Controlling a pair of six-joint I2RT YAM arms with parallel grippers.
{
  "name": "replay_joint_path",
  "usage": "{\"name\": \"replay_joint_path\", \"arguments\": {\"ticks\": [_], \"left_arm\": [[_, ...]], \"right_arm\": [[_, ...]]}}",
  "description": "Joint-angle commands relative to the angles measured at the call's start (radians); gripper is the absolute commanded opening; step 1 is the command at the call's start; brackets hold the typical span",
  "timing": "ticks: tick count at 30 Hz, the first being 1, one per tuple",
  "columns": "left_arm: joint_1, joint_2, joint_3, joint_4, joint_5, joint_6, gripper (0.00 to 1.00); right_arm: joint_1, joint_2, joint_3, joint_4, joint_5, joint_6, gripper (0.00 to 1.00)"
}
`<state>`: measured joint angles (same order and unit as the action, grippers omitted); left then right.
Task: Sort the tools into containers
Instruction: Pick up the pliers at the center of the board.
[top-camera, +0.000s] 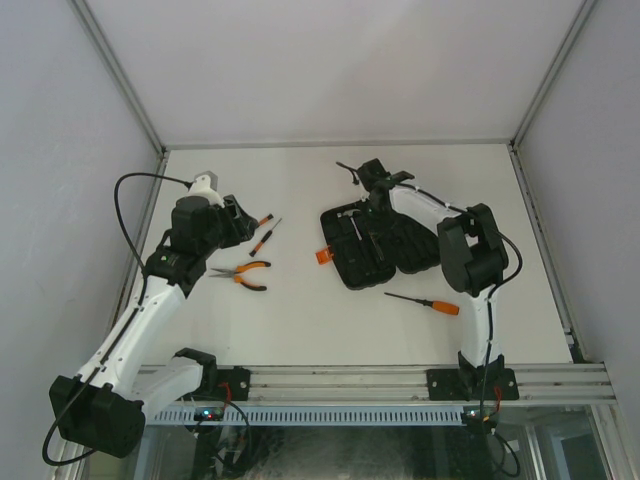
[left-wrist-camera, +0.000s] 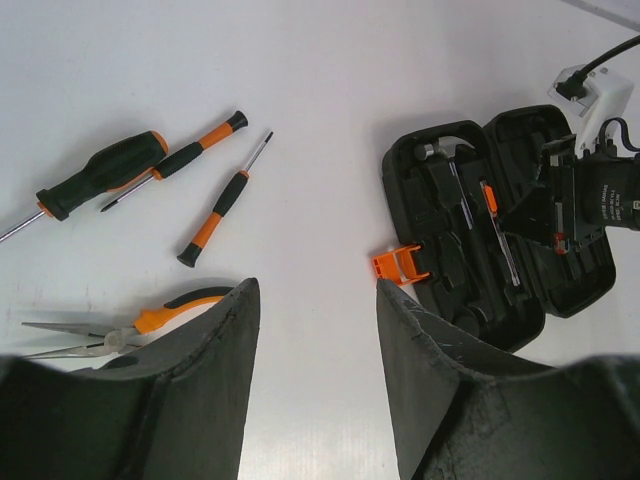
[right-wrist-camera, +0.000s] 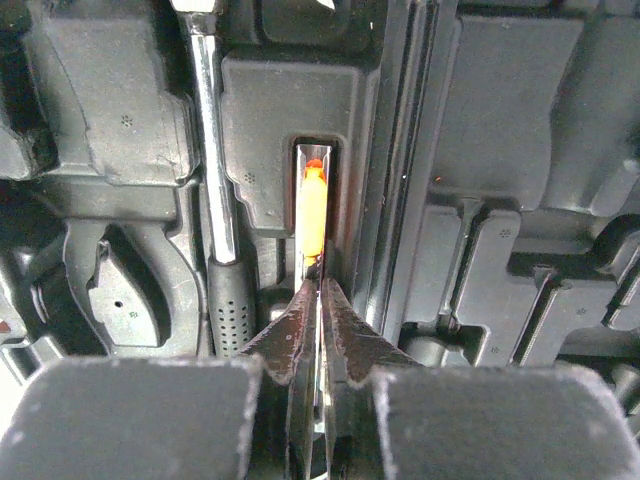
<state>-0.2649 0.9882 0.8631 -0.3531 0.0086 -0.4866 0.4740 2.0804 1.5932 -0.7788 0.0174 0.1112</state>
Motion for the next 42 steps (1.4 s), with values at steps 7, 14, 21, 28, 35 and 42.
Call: {"name": "replay_joint_path", "arguments": {"ticks": [7, 14, 21, 28, 35, 42], "left_arm": [[0.008, -0.002, -0.026, 0.042, 0.022, -0.009, 0.54], [0.008, -0.003, -0.029, 0.043, 0.025, -0.011, 0.54], [0.008, -0.002, -0.030, 0.045, 0.023, -0.011, 0.54], [0.007, -0.006, -0.029, 0.045, 0.025, -0.012, 0.54], [0.009, 0.002, -0.027, 0.046, 0.032, -0.013, 0.54], [0.008, -0.004, -0.030, 0.046, 0.025, -0.012, 0.54]], "right_arm": [[-0.018, 0.129, -0.034, -0.059, -0.141, -0.022, 0.00], [-0.025, 0.145, -0.027, -0.072, -0.187, -0.031, 0.00], [0.004, 0.188, 0.006, -0.100, -0.124, -0.022, 0.00], [0.020, 0.178, -0.005, -0.104, -0.107, -0.018, 0.00], [0.013, 0.044, -0.041, -0.027, -0.194, -0.014, 0.00], [-0.013, -0.055, -0.010, 0.006, -0.127, 0.014, 0.04]]}}
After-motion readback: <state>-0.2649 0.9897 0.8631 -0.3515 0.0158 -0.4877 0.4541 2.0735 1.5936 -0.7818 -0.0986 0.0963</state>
